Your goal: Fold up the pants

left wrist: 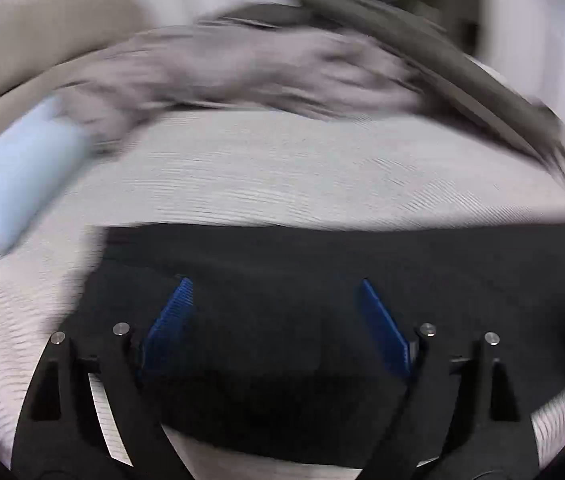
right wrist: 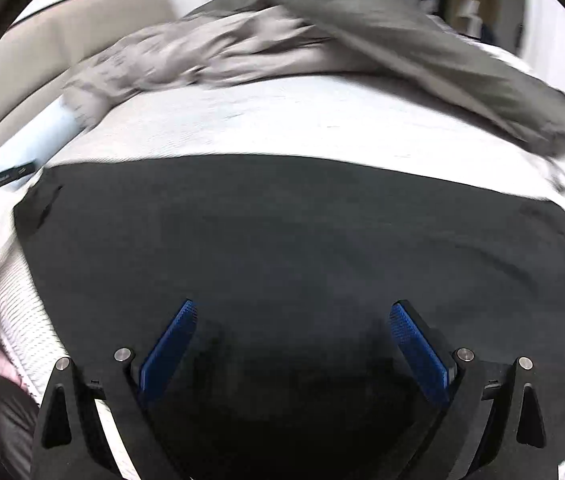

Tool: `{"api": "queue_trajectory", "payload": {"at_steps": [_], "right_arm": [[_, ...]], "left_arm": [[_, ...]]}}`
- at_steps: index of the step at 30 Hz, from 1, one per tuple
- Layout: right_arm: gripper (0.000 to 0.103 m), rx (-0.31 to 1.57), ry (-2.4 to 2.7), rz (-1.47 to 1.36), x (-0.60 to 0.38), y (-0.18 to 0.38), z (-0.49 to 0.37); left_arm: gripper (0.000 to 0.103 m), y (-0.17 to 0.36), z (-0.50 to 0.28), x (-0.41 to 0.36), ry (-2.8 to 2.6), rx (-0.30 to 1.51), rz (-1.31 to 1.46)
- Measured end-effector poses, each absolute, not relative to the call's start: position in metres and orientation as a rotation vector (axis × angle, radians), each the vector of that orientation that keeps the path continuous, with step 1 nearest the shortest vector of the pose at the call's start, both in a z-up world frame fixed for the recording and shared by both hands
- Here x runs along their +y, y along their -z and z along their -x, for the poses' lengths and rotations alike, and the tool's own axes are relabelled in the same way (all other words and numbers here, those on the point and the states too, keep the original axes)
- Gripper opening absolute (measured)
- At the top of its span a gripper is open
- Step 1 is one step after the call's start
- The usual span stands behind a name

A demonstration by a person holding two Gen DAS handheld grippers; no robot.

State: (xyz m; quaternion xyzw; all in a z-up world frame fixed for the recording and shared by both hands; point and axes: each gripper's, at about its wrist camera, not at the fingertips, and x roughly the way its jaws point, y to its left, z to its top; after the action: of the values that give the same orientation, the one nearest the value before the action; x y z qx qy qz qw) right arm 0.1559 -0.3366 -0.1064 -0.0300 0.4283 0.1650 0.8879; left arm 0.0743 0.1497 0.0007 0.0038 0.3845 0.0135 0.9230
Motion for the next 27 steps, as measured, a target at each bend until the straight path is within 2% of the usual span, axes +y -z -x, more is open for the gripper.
{"api": "queue_trajectory", "payload": {"at_steps": [2,5,9,11,13,16,21,25,27], "right_arm": [[0.098,0.91,-0.382,0.116,-0.311,0.113,-0.159],[0.098,0.955,-0.371,0.221,-0.296,0.129,-0.16],[0.099,0.95,-0.251,0.249,-0.338,0.133,-0.157],[0.099,0.945,-0.107,0.241,-0.376,0.134,-0.158],[0.099,0.968,-0.101,0.117,-0.405,0.133,-0.16],[0.099,0.945,-0.057,0.055,-0.415,0.121,-0.159],[0.099,0.932,-0.139,0.167,-0.375,0.124,-0.16],[0.099,0.941,-0.141,0.21,-0.368,0.133,-0.158],[0.099,0.947,-0.142,0.18,-0.375,0.131,-0.155]], "left_arm": [[0.082,0.024,-0.086,0.104,0.098,0.865,-0.127],[0.083,0.059,-0.096,0.1,0.066,0.948,-0.176],[0.083,0.058,-0.089,0.143,0.04,0.963,-0.103],[0.075,0.053,-0.081,0.157,0.086,0.966,-0.085],[0.071,0.04,-0.065,0.161,0.133,0.945,-0.094],[0.074,0.02,-0.056,0.192,0.105,0.858,-0.039],[0.074,0.056,-0.084,0.255,-0.109,0.955,0.103],[0.079,0.057,-0.08,0.253,-0.121,0.954,0.05],[0.077,0.052,-0.083,0.248,-0.113,0.956,0.031]]}}
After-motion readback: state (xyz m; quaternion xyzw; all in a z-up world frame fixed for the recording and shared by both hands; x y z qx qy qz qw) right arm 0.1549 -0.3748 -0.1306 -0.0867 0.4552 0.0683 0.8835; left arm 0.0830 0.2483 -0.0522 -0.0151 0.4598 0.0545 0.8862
